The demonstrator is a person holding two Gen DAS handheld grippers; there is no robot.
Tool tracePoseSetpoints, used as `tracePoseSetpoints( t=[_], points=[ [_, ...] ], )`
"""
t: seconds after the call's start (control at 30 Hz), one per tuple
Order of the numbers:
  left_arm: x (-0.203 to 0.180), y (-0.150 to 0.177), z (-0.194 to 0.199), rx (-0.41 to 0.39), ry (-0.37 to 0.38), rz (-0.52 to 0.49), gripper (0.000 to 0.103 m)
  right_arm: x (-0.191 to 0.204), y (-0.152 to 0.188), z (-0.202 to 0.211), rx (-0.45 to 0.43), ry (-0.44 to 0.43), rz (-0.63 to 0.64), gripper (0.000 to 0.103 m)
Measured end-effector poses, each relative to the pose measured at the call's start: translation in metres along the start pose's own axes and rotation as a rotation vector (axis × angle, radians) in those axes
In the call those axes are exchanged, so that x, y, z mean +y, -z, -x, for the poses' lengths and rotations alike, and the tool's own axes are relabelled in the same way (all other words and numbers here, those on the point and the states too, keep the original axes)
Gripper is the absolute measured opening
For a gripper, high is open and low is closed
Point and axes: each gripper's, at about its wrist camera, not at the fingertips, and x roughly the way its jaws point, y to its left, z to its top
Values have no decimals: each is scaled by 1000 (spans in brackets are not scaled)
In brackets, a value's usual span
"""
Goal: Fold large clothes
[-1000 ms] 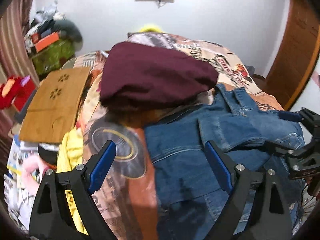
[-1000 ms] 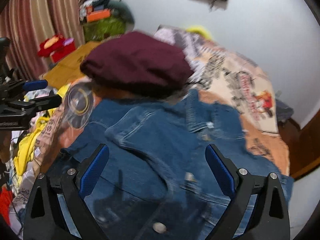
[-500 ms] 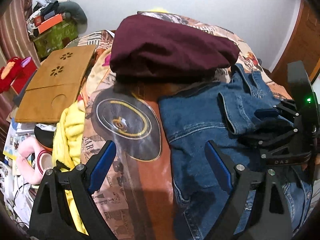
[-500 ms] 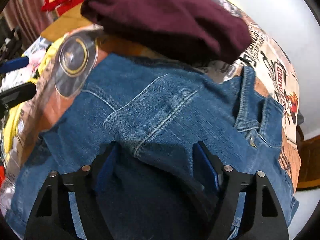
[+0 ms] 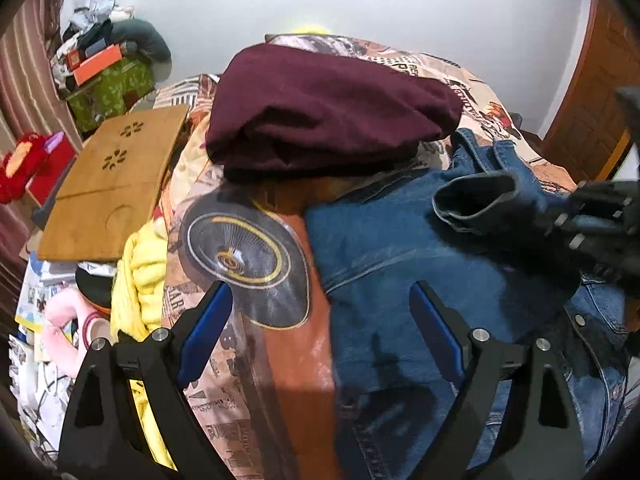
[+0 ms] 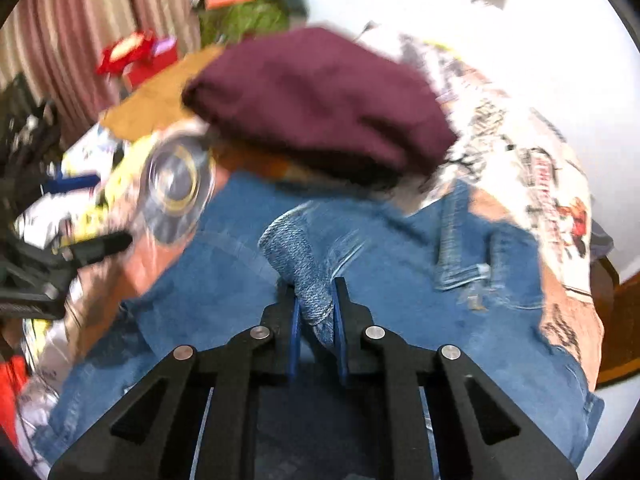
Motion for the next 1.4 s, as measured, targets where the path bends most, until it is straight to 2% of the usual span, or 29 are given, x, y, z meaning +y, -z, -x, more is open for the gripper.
tracePoseSetpoints(
  t=[0.07, 0.3, 0.43, 0.57, 0.7, 0.8, 0.9, 1.1, 1.23, 1.3, 1.4],
  points=[
    [-7, -3, 1, -4, -1, -14, 90, -22, 1, 23, -48, -18, -66, 13],
    [-38, -14, 2, -1, 41, -38, 90, -76, 2, 81, -212, 89, -185, 12],
    [-58, -20, -4, 6, 74, -60, 90, -105, 9, 105, -269, 112, -263, 12],
    [-82, -17, -33, 90, 123, -88, 90, -123, 25, 119, -310, 93, -351, 12],
    [-100, -6, -67, 198, 150, -104, 90, -130, 46, 109, -266, 79, -390, 12],
    [-104, 0, -80, 231, 154, -98, 90, -137, 69, 90, -205, 82, -435, 12],
    [-101, 2, -85, 244, 181, -56, 90, -150, 91, 72, -143, 131, -473, 13],
    [-104, 5, -83, 225, 163, -79, 91, -171, 135, 50, -50, 73, -591, 14],
    [-110, 4, -80, 209, 127, -106, 91, -178, 139, 51, -20, 45, -595, 15],
    [-115, 1, -76, 197, 107, -126, 90, -179, 141, 56, -16, 36, -599, 21],
    [-121, -4, -64, 162, 96, -164, 90, -177, 140, 64, -21, 33, -590, 23]
  ],
)
